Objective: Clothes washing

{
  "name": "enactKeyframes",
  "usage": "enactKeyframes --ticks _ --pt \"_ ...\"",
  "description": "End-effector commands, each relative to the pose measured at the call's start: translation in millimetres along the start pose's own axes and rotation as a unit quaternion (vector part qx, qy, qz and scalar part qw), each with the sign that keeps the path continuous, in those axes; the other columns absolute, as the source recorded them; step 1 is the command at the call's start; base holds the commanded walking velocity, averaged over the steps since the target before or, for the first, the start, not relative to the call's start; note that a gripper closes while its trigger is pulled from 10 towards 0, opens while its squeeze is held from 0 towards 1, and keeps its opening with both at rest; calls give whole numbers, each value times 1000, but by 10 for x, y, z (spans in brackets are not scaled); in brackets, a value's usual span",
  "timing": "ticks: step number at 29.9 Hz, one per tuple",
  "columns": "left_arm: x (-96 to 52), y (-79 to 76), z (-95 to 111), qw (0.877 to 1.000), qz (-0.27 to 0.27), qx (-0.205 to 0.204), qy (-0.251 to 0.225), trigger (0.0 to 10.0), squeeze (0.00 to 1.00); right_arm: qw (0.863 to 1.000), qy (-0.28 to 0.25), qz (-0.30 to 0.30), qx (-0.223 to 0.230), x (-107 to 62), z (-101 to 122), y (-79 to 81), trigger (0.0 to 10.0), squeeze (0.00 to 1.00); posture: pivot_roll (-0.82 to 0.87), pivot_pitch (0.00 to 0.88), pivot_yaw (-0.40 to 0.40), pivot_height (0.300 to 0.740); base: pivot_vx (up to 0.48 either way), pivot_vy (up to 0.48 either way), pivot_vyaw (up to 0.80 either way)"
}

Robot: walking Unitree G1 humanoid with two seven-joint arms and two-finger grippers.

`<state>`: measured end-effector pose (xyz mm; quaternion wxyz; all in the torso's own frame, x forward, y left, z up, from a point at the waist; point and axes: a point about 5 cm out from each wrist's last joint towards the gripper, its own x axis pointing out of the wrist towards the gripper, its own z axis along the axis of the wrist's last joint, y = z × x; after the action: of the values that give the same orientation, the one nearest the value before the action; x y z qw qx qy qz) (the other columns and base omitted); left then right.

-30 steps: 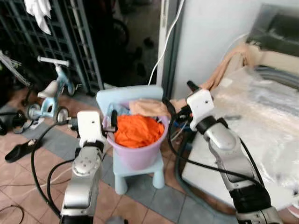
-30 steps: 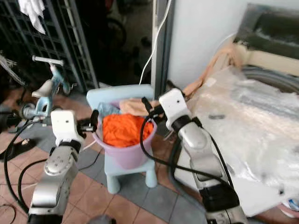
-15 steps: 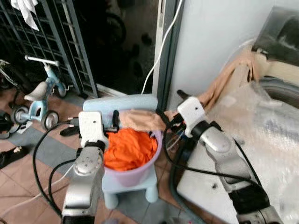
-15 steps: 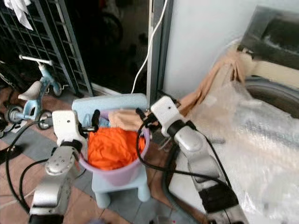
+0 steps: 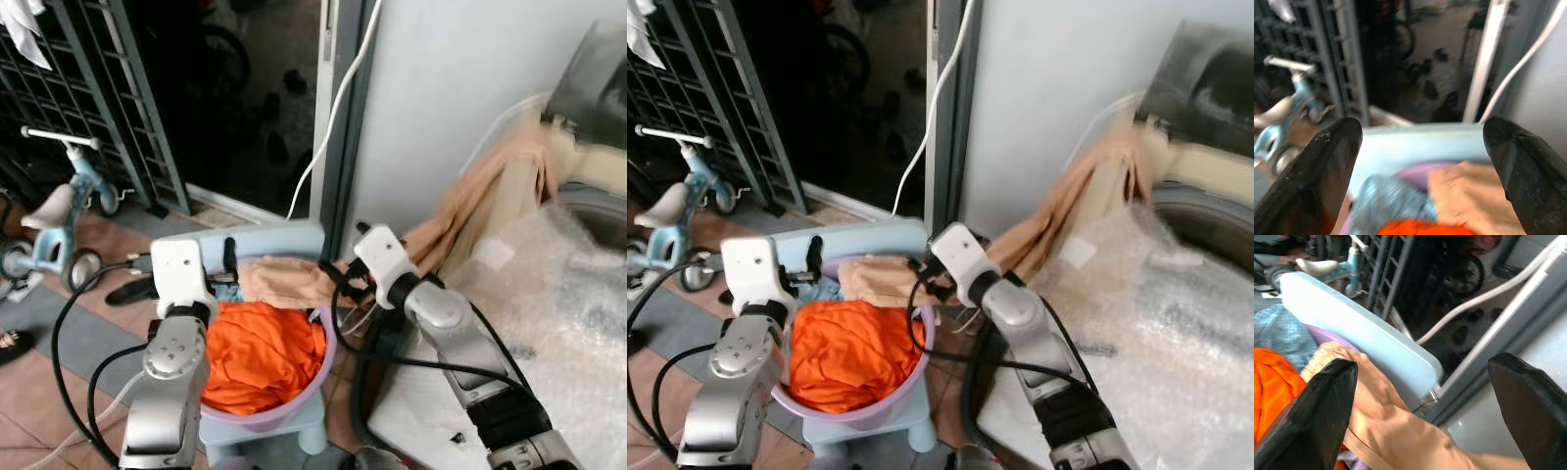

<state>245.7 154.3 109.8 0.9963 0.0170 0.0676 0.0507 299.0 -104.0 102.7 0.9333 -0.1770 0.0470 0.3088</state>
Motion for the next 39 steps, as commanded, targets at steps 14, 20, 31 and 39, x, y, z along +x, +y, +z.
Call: enactKeyframes --ticks 14,20,31,39 --pt "-261 91 -6 999 -7 36 40 10000 0 985 94 -93 109 325 -195 -121 10000 0 208 19 -59 740 0 0 737" --pt "-427 59 10 997 -33 48 47 10000 0 968 178 -119 134 295 -476 -119 10000 0 226 82 -74 740 0 0 0" --pt "-821 45 -6 995 -45 42 80 10000 0 967 199 -158 29 269 -595 -149 10000 0 225 218 -98 740 0 0 0" --pt "-1000 45 51 995 -32 31 91 10000 0 970 183 -160 14 341 -542 -164 10000 0 222 282 -116 740 0 0 0"
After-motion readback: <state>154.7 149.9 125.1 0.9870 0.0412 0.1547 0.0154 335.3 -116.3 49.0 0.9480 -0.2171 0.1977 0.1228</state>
